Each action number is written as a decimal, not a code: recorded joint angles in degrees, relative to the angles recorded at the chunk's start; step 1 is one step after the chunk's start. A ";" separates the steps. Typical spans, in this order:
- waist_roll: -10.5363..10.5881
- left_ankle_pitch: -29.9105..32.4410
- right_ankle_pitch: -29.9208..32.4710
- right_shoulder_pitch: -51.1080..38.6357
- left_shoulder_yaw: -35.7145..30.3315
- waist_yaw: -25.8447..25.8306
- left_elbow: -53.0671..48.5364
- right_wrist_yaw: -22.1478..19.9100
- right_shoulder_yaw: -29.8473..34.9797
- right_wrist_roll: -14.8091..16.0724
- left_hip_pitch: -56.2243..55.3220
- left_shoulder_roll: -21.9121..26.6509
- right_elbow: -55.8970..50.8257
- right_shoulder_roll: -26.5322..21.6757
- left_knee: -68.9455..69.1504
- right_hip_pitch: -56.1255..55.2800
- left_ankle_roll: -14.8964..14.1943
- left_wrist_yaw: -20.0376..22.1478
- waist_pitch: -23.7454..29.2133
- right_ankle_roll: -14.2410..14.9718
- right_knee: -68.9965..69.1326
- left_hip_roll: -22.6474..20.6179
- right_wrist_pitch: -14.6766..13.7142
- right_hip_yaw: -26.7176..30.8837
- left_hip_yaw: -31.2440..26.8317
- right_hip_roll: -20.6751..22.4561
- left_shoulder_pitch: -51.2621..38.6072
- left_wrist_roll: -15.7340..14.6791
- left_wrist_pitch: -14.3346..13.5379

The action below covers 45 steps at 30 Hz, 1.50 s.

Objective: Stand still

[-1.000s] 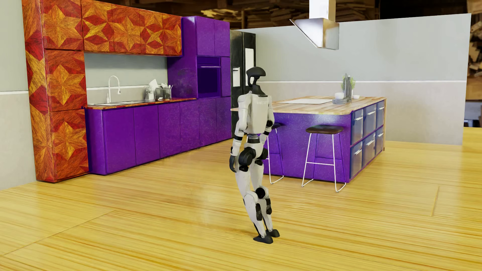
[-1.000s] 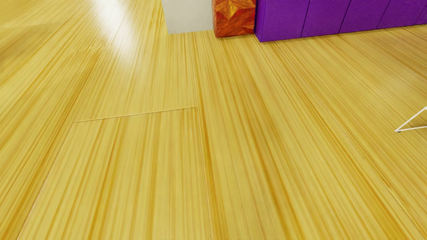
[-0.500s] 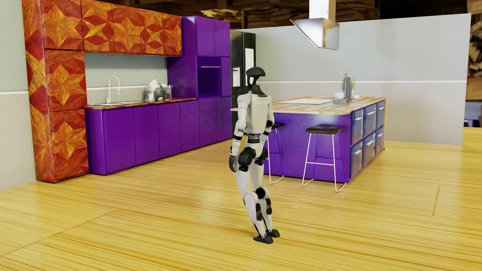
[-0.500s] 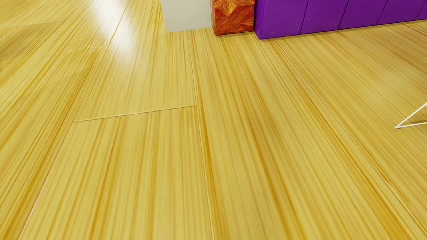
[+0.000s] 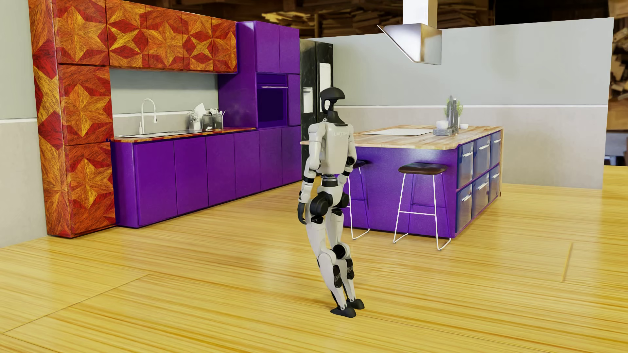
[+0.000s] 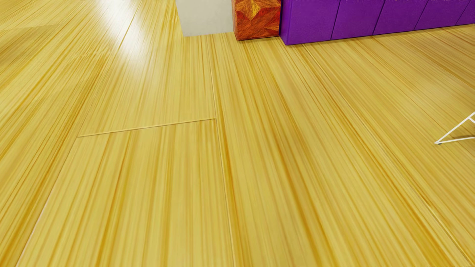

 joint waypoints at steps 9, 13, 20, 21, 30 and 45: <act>-0.15 0.24 -0.16 0.18 0.00 -0.25 0.29 0.00 0.18 0.00 -0.03 -0.08 -0.02 -0.27 0.01 0.10 0.00 0.00 0.85 0.00 -0.14 0.15 0.00 0.00 0.00 0.17 -0.13 0.00 0.00; -0.12 0.43 -0.28 -0.20 0.04 -0.31 0.56 0.00 -0.10 0.00 0.01 -0.24 0.07 -0.23 -0.09 0.04 0.00 0.00 1.32 0.00 -0.09 0.31 0.00 0.00 0.00 0.39 -0.44 0.00 0.00; -0.39 0.54 -0.46 -0.58 -0.32 -0.67 -0.52 0.00 -0.29 0.00 0.05 -0.30 -0.33 0.35 0.07 0.42 0.00 0.00 1.39 0.00 -0.34 0.48 0.00 0.00 0.00 0.49 -0.61 0.00 0.00; -0.42 0.54 -0.41 -0.63 -0.65 -0.61 -0.67 0.00 0.01 0.00 -0.05 -0.23 -0.43 0.33 0.05 0.20 0.00 0.00 1.39 0.00 -0.21 0.42 0.00 0.00 0.00 0.48 -0.75 0.00 0.00; -0.65 0.53 -0.25 -0.49 -0.15 -0.53 -0.56 0.00 -0.01 0.00 -0.28 -0.24 -0.24 0.33 0.22 0.12 0.00 0.00 1.70 0.00 -0.22 0.45 0.00 0.00 0.00 0.46 -0.67 0.00 0.00; -0.51 0.39 -0.24 -0.41 -0.61 -0.53 -0.53 0.00 0.08 0.00 -0.48 -0.23 -0.41 0.33 0.58 -0.05 0.00 0.00 1.57 0.00 -0.11 0.28 0.00 0.00 0.00 0.33 -0.75 0.00 0.00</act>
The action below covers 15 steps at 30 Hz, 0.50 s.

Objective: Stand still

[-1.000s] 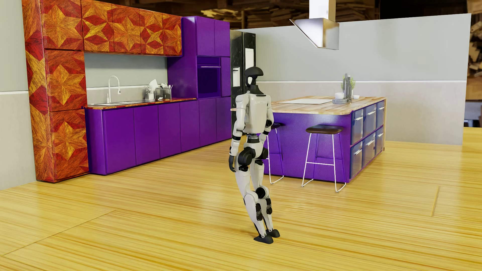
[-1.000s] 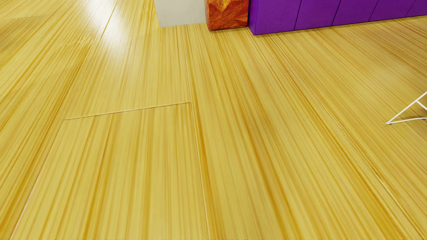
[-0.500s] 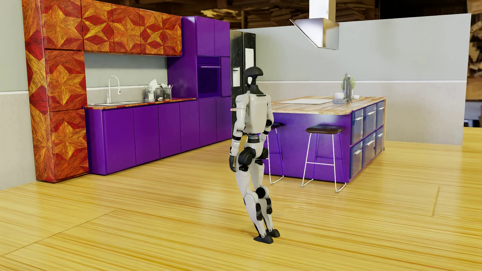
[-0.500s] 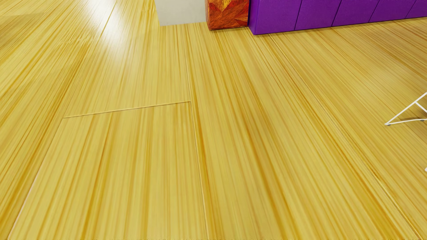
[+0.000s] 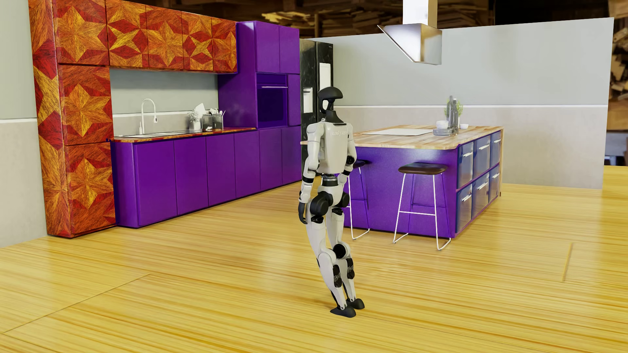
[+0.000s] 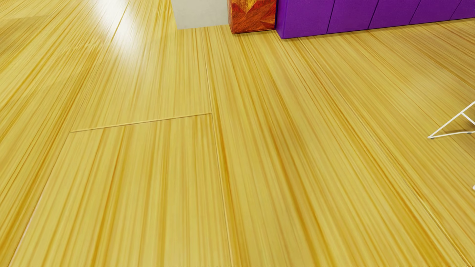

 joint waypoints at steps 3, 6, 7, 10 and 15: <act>0.13 0.14 0.02 -0.02 0.06 0.13 0.07 0.00 -0.15 0.00 -0.04 -0.07 0.14 -0.01 -0.13 -0.16 0.00 0.00 -0.15 0.00 0.05 0.08 0.00 0.00 0.00 0.07 0.03 0.00 0.00; 0.09 0.10 0.01 0.04 0.17 0.17 0.04 0.00 -0.16 0.00 0.04 -0.06 0.08 -0.06 -0.16 -0.08 0.00 0.00 -0.19 0.00 0.05 0.05 0.00 0.00 0.00 0.04 0.07 0.00 0.00; 0.12 0.03 0.03 -0.05 0.46 0.07 0.08 0.00 -0.13 0.00 0.05 -0.10 0.18 0.02 -0.04 -0.01 0.00 0.00 -0.22 0.00 0.05 0.13 0.00 0.00 0.00 0.07 0.18 0.00 0.00; 0.02 0.01 0.12 -0.04 0.21 0.09 0.08 0.00 -0.05 0.00 0.46 0.00 0.13 0.02 -0.23 0.30 0.00 0.00 -0.38 0.00 0.03 0.04 0.00 0.00 0.00 -0.02 0.16 0.00 0.00; -0.35 -0.12 0.19 0.39 0.57 0.06 0.36 0.00 -0.74 0.00 0.57 -0.17 -0.21 0.14 -0.08 0.64 0.00 0.00 -1.06 0.00 -0.16 -0.13 0.00 0.00 0.00 -0.25 0.23 0.00 0.00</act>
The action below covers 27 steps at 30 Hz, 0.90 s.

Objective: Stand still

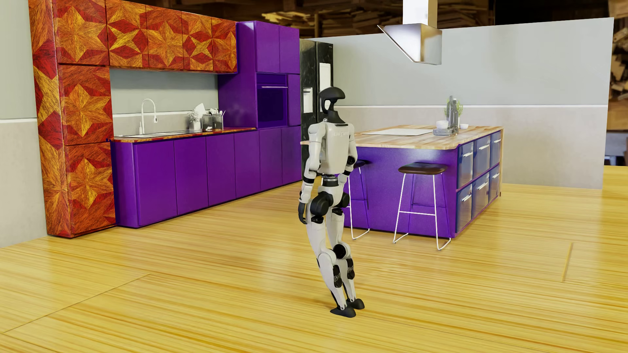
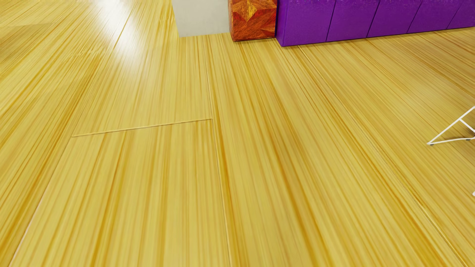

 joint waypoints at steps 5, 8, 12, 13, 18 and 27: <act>-0.39 -0.09 0.21 0.11 0.73 0.46 0.35 0.00 0.70 0.00 -0.40 0.06 0.37 0.23 0.22 -0.34 0.00 0.00 -0.16 0.00 0.11 -0.08 0.00 0.00 0.00 0.05 -0.10 0.00 0.00; -0.65 0.46 0.19 0.17 0.72 0.64 0.30 0.00 1.36 0.00 -0.02 0.42 0.44 0.14 -0.71 -0.34 0.00 0.00 -0.41 0.00 -0.04 -0.15 0.00 0.00 0.00 0.04 0.27 0.00 0.00; -0.58 0.43 0.36 0.33 0.45 0.79 0.77 0.00 0.92 0.00 -0.04 0.33 0.48 0.03 -0.82 -0.55 0.00 0.00 -0.57 0.00 0.11 -0.29 0.00 0.00 0.00 -0.24 0.55 0.00 0.00; -0.61 0.38 0.39 0.29 0.35 0.69 0.70 0.00 1.28 0.00 -0.29 0.36 0.43 0.05 -0.60 -0.65 0.00 0.00 -0.53 0.00 0.09 -0.14 0.00 0.00 0.00 -0.11 0.47 0.00 0.00; -0.48 0.06 0.53 0.10 0.52 0.58 0.38 0.00 1.64 0.00 -0.72 0.42 0.39 -0.17 -0.17 -0.97 0.00 0.00 -0.23 0.00 0.17 0.09 0.00 0.00 0.00 -0.06 0.52 0.00 0.00; -0.58 -1.06 1.05 0.79 4.13 0.78 -0.72 0.00 -2.67 0.00 -1.22 0.50 -0.53 -0.33 1.26 -1.72 0.00 0.00 -0.08 0.00 1.04 -0.07 0.00 0.00 0.00 -0.57 1.60 0.00 0.00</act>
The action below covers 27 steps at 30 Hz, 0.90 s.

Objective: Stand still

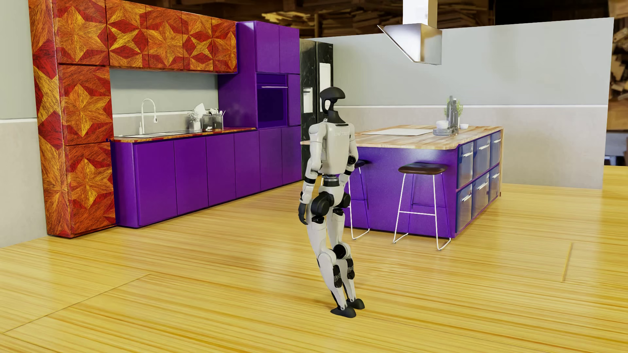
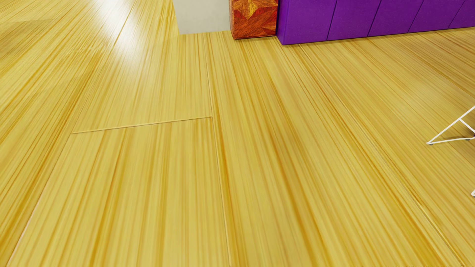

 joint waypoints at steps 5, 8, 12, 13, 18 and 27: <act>-0.05 -0.67 0.92 0.84 3.10 -0.01 -1.16 0.00 -1.97 0.00 -0.14 0.55 -1.23 -0.36 0.89 -0.55 0.00 0.00 0.98 0.00 0.69 -0.09 0.00 0.00 0.00 -0.52 1.68 0.00 0.00; -0.39 0.45 1.32 2.79 2.75 -0.51 -1.94 0.00 -3.28 0.00 0.11 1.08 -2.41 -0.67 -0.62 0.03 0.00 0.00 0.75 0.00 -0.46 -0.84 0.00 0.00 0.00 -1.27 3.31 0.00 0.00; -0.47 0.48 1.69 4.22 2.91 -0.10 -1.81 0.00 -3.84 0.00 -1.78 0.77 -1.96 -1.01 0.13 -1.81 0.00 0.00 -0.33 0.00 -0.04 -0.94 0.00 0.00 0.00 -1.32 4.12 0.00 0.00; -0.65 0.50 1.64 4.56 3.38 -0.17 -1.98 0.00 -3.36 0.00 -1.24 0.81 -2.27 -1.13 -0.01 -1.20 0.00 0.00 -0.07 0.00 -0.20 -0.93 0.00 0.00 0.00 -1.22 4.38 0.00 0.00; -0.79 0.70 1.79 4.66 4.47 -0.44 -2.68 0.00 -4.25 0.00 -1.04 0.74 -2.70 -1.32 -0.35 -1.30 0.00 0.00 0.23 0.00 -0.01 -0.87 0.00 0.00 0.00 -1.11 4.67 0.00 0.00; -0.68 0.80 1.76 4.27 4.50 -0.33 -2.89 0.00 -4.54 0.00 -1.07 0.70 -3.00 -0.92 -0.23 -1.06 0.00 0.00 0.17 0.00 -0.21 -0.68 0.00 0.00 0.00 -1.04 4.41 0.00 0.00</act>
